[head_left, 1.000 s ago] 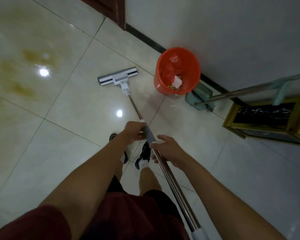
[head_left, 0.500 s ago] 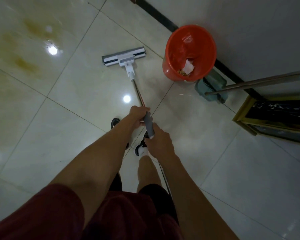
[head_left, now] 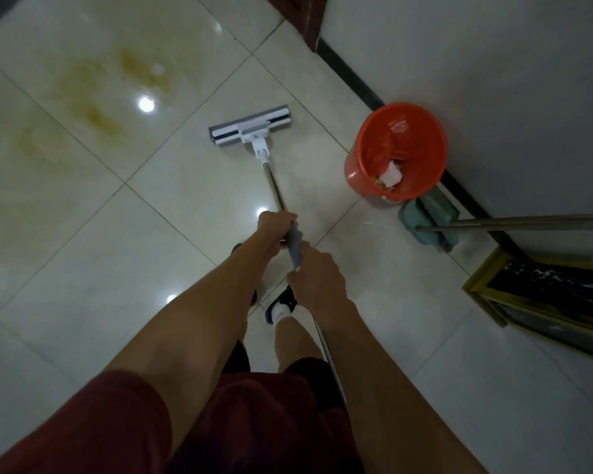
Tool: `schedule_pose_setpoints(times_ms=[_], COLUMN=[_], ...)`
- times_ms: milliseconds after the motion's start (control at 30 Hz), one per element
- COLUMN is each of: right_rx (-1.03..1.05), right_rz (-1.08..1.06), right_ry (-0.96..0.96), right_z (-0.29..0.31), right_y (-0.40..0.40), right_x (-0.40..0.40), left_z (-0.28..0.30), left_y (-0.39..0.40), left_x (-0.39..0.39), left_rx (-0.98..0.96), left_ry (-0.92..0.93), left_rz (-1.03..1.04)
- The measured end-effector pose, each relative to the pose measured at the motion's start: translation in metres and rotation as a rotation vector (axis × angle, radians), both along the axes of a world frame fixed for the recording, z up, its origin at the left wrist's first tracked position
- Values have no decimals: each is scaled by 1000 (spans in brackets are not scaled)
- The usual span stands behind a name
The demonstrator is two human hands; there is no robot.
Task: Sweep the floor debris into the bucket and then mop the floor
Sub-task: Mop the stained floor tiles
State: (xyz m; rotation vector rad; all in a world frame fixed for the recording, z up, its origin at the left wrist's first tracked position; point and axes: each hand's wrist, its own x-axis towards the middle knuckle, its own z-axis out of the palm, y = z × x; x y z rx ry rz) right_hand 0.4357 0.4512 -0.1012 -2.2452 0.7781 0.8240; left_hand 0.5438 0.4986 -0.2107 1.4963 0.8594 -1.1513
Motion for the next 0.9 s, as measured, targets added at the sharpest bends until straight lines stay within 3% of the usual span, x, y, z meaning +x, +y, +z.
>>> schedule_pose_setpoints(times_ms=[400,667,900], right_rx=[62,72,64], right_rz=[348,522,703], right_ry=[-42,-55,181], right_z=[19,8,-7], right_y=[90,199,275], right_x=[72,124,177], left_z=[27,-2,-15], left_y=[135,262,344], left_x=[54,89,112], left_rx=[70,57,76], left_ry=[-78,-4,23], left_rz=[298,515,616])
